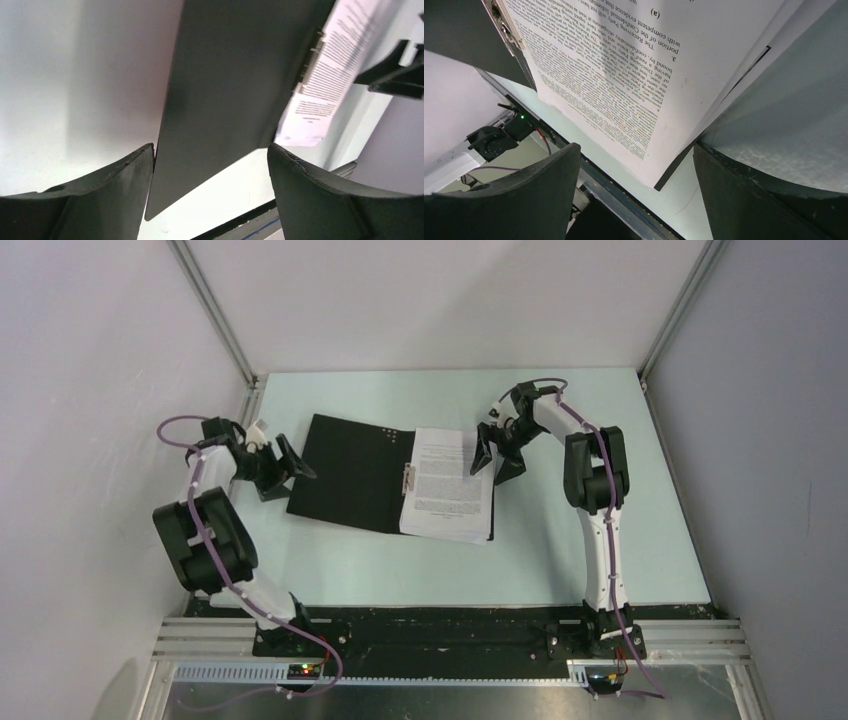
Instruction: Put the files into the folder
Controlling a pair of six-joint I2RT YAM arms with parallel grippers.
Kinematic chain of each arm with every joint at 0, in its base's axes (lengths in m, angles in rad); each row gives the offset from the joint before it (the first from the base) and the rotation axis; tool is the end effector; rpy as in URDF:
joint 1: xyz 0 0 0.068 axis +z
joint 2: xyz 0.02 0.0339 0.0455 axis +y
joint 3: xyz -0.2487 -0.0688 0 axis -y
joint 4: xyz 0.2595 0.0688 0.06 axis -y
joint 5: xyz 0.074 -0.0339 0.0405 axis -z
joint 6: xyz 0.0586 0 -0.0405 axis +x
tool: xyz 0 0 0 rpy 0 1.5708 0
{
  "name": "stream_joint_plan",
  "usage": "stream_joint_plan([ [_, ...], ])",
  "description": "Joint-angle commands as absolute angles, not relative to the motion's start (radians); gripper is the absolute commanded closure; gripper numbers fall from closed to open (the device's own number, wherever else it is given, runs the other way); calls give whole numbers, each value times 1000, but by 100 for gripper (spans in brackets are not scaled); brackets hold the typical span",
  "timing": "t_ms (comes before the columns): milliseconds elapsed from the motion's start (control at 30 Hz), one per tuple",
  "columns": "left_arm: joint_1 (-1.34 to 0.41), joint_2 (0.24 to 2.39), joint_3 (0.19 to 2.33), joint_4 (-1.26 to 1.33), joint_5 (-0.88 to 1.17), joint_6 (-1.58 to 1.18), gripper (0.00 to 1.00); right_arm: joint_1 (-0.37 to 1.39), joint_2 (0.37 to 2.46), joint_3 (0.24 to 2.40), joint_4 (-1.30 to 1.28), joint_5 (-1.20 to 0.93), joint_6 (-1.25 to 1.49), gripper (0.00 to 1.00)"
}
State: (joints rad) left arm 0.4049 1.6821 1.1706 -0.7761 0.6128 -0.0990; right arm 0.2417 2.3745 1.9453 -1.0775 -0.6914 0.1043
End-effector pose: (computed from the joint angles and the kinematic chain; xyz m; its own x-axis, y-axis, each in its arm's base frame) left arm 0.3234 0.1019 0.1689 -0.8610 -0.4570 -0.2235 -0.2609 0.7738 -0.5772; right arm 0.4451 0.1482 0.1138 -0.9870 -0.1607 0.0025 -0.1219 0.7590 0.6395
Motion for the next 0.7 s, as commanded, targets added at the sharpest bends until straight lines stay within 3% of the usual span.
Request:
stream_joint_plan([
  [0, 319, 1550, 1190, -772, 771, -135, 15, 235, 2387, 1971, -1066, -664, 98, 13],
  [233, 195, 1473, 1296, -767, 837, -196, 14, 223, 2375, 1973, -1066, -669, 97, 13],
  [667, -53, 1588, 1546, -758, 941, -248, 8, 182, 2350, 1964, -1065, -665, 88, 13],
])
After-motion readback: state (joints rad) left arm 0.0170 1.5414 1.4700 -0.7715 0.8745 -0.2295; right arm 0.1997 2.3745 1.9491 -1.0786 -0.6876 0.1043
